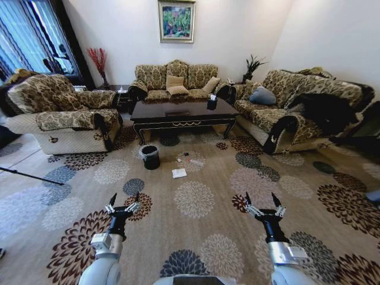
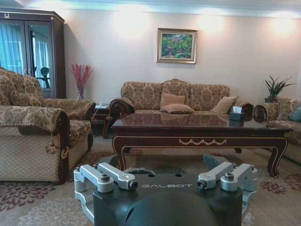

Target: Move to the front of the table and pick up the trash from the floor, then place it into the trash bin.

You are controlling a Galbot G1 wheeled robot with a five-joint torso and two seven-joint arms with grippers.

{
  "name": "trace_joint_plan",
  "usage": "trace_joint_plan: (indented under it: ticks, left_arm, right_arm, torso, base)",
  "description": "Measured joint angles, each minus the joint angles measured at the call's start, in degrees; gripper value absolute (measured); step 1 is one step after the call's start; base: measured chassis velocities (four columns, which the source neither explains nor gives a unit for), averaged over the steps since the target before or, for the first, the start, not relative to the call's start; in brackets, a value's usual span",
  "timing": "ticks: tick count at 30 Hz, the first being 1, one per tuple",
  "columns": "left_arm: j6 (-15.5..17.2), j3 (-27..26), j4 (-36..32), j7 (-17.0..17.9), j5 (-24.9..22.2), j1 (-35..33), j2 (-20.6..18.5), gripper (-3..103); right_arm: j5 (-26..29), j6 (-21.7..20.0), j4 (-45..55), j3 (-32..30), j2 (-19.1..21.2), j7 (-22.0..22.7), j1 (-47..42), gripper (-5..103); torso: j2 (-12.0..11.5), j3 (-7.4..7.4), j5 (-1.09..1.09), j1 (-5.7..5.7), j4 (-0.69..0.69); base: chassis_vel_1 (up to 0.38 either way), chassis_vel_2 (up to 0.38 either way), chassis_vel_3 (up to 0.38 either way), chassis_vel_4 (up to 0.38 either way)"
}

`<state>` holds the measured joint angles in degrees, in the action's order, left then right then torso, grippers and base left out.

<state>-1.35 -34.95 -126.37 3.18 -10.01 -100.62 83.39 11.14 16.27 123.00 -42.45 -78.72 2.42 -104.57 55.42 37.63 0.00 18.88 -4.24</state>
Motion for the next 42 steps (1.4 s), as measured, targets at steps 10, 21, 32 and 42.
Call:
trace_joint_plan:
  ticks: [10,21,32,42]
  left_arm:
    - [0.44,0.48,-0.27,-0.01,0.07,0.03,-0.13,100]
    - [0.53,0.50,0.26,-0.23,0.41,0.30,-0.44,100]
    - [0.79,0.06,-0.76,-0.94,0.55,0.61,-0.26,100]
    - [0.56,-0.32,-3.79,-1.18,0.66,-0.45,-0.87,100]
  right_arm:
    - [0.63,-0.25,-0.81,0.05,0.48,0.36,0.37,100]
    - [1.23,-0.80,-1.27,-0.34,1.06,1.01,0.88,100]
    - [2.71,-1.31,-0.53,-1.02,1.04,1.92,1.16,100]
    - [3.39,-1.81,0.52,-1.93,1.20,2.31,1.23,100]
  torso:
    - [-2.23,-1.22,0.00,-1.03,0.00]
    - [-4.81,-2.62,0.00,-2.19,0.00]
    - [-7.75,-4.33,0.00,-3.41,0.00]
    - [-10.35,-5.81,0.00,-4.56,0.00]
  base:
    - [0.000,0.000,0.000,0.000]
    - [0.000,0.000,0.000,0.000]
    - [0.000,0.000,0.000,0.000]
    - [0.000,0.000,0.000,0.000]
